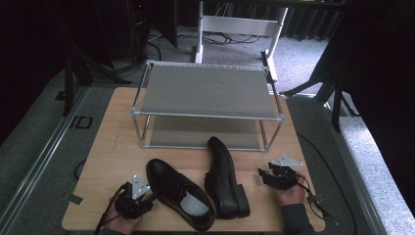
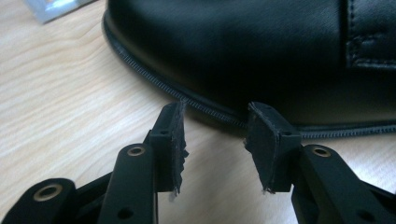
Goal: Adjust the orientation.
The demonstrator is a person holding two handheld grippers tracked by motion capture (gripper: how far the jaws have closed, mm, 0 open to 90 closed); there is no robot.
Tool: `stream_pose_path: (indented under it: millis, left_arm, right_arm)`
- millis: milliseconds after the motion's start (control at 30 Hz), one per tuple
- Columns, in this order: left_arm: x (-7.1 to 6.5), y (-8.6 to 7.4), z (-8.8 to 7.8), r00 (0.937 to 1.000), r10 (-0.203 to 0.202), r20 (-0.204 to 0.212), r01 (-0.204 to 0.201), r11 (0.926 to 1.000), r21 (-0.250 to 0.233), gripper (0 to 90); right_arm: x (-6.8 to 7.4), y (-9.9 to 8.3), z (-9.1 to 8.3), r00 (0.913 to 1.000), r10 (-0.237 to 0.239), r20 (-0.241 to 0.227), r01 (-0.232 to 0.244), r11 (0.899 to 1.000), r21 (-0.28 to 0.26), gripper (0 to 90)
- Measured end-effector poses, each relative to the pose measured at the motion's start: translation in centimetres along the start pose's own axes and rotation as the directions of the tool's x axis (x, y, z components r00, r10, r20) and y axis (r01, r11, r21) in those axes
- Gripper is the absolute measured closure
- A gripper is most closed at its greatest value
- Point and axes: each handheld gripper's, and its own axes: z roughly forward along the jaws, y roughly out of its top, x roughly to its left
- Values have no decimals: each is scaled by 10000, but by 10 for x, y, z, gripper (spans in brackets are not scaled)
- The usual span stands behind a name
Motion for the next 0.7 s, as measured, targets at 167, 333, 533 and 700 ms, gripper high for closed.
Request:
stream_pose_path:
  millis: [167, 333, 533, 700]
  left_arm:
    - [7, 4, 6, 9995, -213, 244, 215, 9998, -56, 584]
    - [9, 14, 16, 9997, -187, 166, 189, 9998, -104, 595]
    - [14, 26, 29, 9995, -227, 240, 231, 9995, -194, 602]
    - [19, 35, 40, 9985, -319, 446, 332, 9990, -305, 609]
  right_arm:
    - [10, 1, -9, 9997, -240, -3, 240, 9996, -147, 486]
    - [24, 3, -17, 9985, -537, -60, 535, 9981, -311, 486]
    - [34, 7, -29, 9979, -563, -307, 543, 9966, -615, 484]
    - [38, 9, -35, 9977, -555, -379, 524, 9956, -775, 482]
